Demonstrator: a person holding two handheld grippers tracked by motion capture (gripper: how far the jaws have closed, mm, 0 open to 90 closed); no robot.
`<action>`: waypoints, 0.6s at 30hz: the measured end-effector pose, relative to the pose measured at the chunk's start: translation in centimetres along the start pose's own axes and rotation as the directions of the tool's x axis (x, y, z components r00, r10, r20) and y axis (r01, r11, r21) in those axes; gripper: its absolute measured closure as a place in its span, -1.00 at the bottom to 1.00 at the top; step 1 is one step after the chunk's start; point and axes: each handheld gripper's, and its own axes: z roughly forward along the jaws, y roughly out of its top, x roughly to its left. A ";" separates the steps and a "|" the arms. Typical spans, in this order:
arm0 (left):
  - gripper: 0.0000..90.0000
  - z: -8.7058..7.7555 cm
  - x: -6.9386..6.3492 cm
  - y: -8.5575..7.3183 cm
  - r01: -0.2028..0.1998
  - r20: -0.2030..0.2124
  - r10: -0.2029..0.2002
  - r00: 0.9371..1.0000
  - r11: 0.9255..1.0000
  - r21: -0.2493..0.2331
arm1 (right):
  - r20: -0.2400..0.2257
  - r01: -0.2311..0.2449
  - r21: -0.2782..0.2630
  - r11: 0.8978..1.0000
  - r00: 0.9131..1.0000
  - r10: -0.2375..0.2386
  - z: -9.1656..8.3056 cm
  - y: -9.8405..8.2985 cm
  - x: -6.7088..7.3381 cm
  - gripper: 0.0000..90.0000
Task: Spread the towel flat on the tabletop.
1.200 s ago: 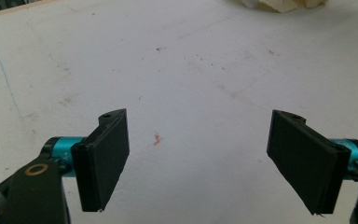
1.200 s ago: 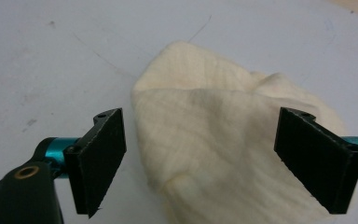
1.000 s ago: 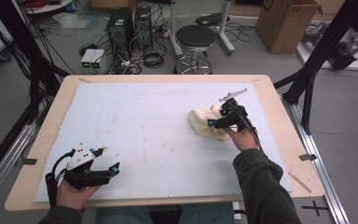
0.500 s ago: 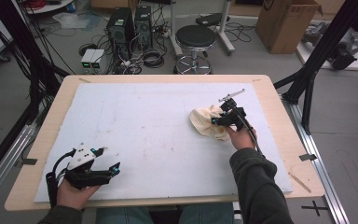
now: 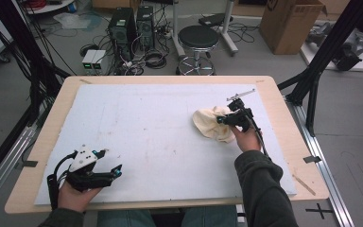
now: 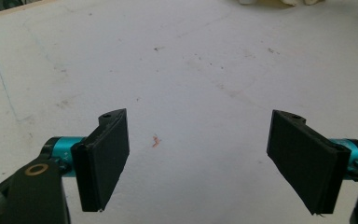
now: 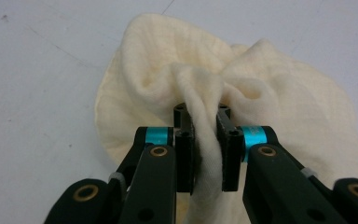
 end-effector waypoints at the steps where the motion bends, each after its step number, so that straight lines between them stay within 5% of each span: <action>1: -0.53 0.0 0.0 0.0 -0.003 0.000 0.003 1.000 1.000 0.001 | -0.004 -0.008 -0.002 1.000 1.000 0.008 -0.2 0.0 0.0 0.80; 18: -0.53 -0.2 0.0 0.0 -0.004 -0.008 0.004 1.000 1.000 0.001 | -0.095 -0.071 -0.155 0.985 0.994 0.057 -3.2 -0.3 0.4 0.82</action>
